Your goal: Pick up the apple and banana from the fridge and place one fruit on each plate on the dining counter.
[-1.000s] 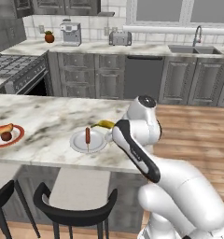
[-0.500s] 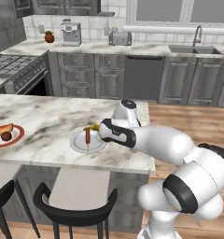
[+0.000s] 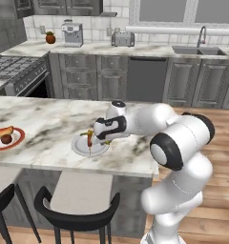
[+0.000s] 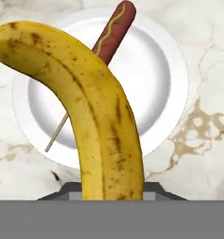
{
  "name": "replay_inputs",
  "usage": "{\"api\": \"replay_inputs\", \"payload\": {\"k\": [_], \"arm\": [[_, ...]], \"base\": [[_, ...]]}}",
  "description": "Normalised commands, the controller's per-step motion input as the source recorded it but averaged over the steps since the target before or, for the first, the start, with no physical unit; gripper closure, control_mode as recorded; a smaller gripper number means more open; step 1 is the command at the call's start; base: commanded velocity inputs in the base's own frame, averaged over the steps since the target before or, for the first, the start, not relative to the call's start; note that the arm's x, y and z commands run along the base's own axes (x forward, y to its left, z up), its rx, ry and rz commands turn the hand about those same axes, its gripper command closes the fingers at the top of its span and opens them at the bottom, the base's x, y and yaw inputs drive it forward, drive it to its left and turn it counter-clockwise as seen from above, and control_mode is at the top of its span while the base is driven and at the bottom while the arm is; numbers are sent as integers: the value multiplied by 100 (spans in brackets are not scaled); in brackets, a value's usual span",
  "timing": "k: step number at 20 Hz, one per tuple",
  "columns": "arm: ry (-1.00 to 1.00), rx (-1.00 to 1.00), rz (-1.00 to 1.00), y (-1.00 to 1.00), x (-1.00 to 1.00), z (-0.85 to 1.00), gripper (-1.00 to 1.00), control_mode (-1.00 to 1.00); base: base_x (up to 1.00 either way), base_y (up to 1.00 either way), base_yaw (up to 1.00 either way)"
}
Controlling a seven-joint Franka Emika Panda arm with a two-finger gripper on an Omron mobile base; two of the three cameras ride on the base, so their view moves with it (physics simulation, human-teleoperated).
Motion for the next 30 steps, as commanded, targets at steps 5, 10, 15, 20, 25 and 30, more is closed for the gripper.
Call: {"api": "replay_inputs", "payload": {"k": [5, 10, 15, 20, 25, 30], "arm": [[7, 0, 0, 11, 46, -37, 100, -100], [9, 0, 0, 15, 45, -38, 100, -100], [9, -1, 0, 23, 40, -35, 100, -100], [1, 0, 0, 5, 4, -15, -100, -100], [-6, 1, -2, -28, -30, 0, -100, -100], [-24, 8, 0, -25, -62, 37, -100, -100]], "base": [[0, 0, 0], [0, 0, 0], [0, 0, 0], [0, 0, 0], [0, 0, 0], [0, 0, 0]]}}
